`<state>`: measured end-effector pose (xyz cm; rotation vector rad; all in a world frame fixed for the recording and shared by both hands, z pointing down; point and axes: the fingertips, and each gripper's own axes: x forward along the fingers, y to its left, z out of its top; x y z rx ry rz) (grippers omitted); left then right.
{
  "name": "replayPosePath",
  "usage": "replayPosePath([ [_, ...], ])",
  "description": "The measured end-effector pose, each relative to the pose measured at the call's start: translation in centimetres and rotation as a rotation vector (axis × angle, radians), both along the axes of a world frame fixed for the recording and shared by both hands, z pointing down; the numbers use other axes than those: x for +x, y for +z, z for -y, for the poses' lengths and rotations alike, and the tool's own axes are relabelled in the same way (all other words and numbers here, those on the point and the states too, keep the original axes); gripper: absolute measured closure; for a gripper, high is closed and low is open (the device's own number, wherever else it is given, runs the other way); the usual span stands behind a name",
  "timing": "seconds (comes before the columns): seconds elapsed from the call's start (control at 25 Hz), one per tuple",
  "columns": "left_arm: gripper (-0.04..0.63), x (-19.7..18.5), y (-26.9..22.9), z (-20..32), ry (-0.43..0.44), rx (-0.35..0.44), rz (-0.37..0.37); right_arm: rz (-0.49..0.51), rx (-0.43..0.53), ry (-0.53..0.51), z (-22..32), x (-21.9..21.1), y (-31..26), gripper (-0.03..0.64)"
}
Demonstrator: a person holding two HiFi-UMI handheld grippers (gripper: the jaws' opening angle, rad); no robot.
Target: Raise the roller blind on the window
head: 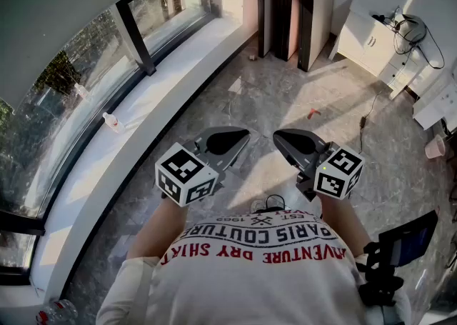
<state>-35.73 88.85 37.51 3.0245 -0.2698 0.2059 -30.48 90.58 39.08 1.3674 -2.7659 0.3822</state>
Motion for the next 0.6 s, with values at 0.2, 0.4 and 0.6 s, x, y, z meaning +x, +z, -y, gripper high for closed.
replayPosePath([
  [0.2,0.594,0.28,0.04,0.14,0.003,0.001,0.001,0.002,0.003,0.008,0.12,0.21,-0.20,0.615],
  [0.4,0.594,0.59,-0.22,0.01,0.010,0.004,-0.001,0.002,0.006,0.013,-0.13,0.45,-0.36,0.615],
  [0.6,0.594,0.56,-0.10,-0.11,0.025,-0.008,-0.002,0.010,0.004,0.023,-0.13,0.52,-0.40,0.615],
])
